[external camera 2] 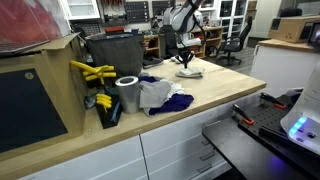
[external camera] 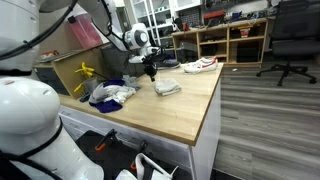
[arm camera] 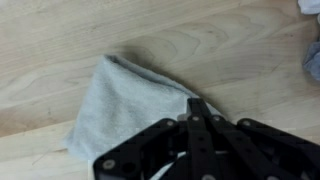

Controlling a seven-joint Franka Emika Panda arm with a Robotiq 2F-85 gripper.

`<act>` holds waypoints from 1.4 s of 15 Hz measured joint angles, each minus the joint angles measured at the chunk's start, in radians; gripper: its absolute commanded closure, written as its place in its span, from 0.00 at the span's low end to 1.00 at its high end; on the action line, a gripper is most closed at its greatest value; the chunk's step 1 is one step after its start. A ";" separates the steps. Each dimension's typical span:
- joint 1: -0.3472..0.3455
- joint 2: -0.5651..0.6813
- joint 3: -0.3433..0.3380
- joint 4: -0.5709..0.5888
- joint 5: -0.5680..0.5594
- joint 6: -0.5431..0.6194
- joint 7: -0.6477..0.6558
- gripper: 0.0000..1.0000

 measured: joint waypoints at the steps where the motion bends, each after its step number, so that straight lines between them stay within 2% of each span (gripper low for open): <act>1: -0.001 -0.019 0.000 0.001 -0.001 -0.045 -0.026 1.00; 5: -0.004 -0.098 0.000 0.000 -0.016 -0.248 -0.126 1.00; 9: -0.004 -0.181 0.004 -0.005 -0.058 -0.391 -0.217 1.00; 13: -0.011 -0.264 0.015 -0.027 -0.105 -0.452 -0.282 1.00; 18: -0.025 -0.356 0.024 -0.092 -0.135 -0.450 -0.323 1.00; 19: -0.027 -0.374 0.027 -0.110 -0.135 -0.446 -0.325 0.97; 20: -0.029 -0.393 0.032 -0.129 -0.135 -0.442 -0.326 0.73; 21: -0.031 -0.415 0.038 -0.152 -0.135 -0.438 -0.326 0.72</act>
